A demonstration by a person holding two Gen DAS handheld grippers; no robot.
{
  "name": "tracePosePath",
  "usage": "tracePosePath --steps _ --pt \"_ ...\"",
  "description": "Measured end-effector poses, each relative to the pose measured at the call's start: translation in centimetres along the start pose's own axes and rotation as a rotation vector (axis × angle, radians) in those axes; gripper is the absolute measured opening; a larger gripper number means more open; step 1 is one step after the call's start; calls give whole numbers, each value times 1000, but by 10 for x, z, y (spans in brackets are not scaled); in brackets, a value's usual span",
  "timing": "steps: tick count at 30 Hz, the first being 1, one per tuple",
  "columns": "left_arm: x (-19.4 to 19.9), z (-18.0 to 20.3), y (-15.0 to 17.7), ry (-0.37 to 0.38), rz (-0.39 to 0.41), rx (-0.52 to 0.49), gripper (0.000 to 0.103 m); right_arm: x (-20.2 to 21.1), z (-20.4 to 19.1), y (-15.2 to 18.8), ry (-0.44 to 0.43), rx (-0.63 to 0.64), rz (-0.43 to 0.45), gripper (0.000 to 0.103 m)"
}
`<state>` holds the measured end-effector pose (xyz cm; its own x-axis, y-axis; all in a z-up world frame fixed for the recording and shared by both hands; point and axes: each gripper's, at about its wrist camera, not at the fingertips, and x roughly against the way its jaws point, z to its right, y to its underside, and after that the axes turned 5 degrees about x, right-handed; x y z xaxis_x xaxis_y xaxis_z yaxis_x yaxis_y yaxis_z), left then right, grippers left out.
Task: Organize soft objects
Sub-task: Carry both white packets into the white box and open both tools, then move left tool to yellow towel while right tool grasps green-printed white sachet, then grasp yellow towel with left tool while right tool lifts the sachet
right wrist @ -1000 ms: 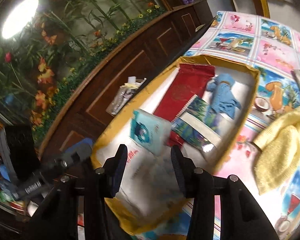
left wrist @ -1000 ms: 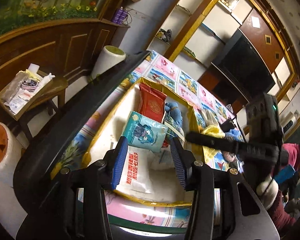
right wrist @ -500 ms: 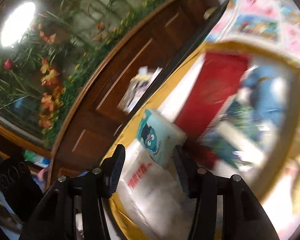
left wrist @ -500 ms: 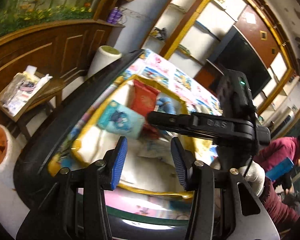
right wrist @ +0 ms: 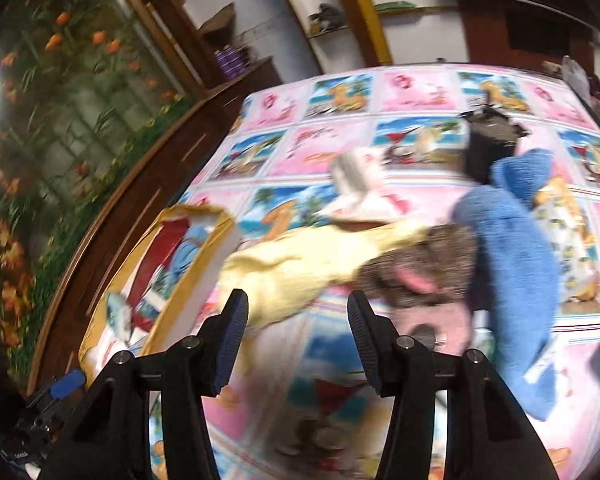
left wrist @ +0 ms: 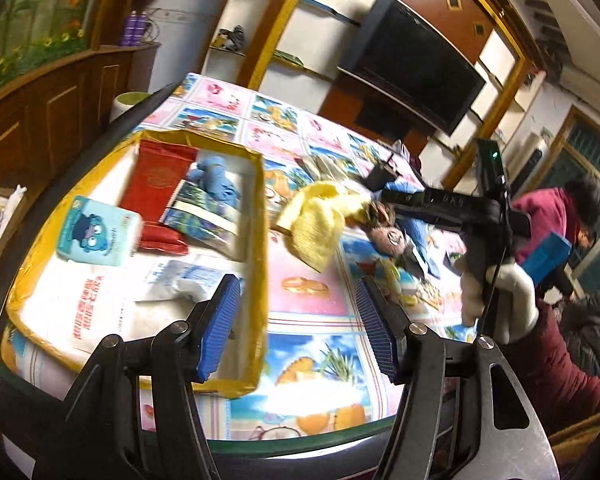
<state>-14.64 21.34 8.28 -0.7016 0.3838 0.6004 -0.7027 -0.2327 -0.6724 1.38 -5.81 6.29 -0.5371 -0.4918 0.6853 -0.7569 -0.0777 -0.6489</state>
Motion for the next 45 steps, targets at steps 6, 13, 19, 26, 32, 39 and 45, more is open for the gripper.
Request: tracePosePath --steps 6,13,19,26,32,39,45 --pt "-11 16 2 -45 -50 -53 61 47 66 18 79 -94 106 53" --pt "-49 32 4 -25 -148 -48 61 101 144 54 182 -229 121 53" --pt "-77 65 8 -7 -214 -106 61 102 143 73 194 -142 51 53" --pt "-86 81 6 -35 -234 -167 61 112 180 69 388 -253 129 61" --pt "-101 84 -30 -56 -207 -168 61 86 198 65 470 -276 44 61" --pt "-171 103 -77 -169 -253 -365 61 68 189 60 519 -204 11 74" --pt "-231 111 -91 -307 -253 -520 61 69 187 62 538 -179 2 74"
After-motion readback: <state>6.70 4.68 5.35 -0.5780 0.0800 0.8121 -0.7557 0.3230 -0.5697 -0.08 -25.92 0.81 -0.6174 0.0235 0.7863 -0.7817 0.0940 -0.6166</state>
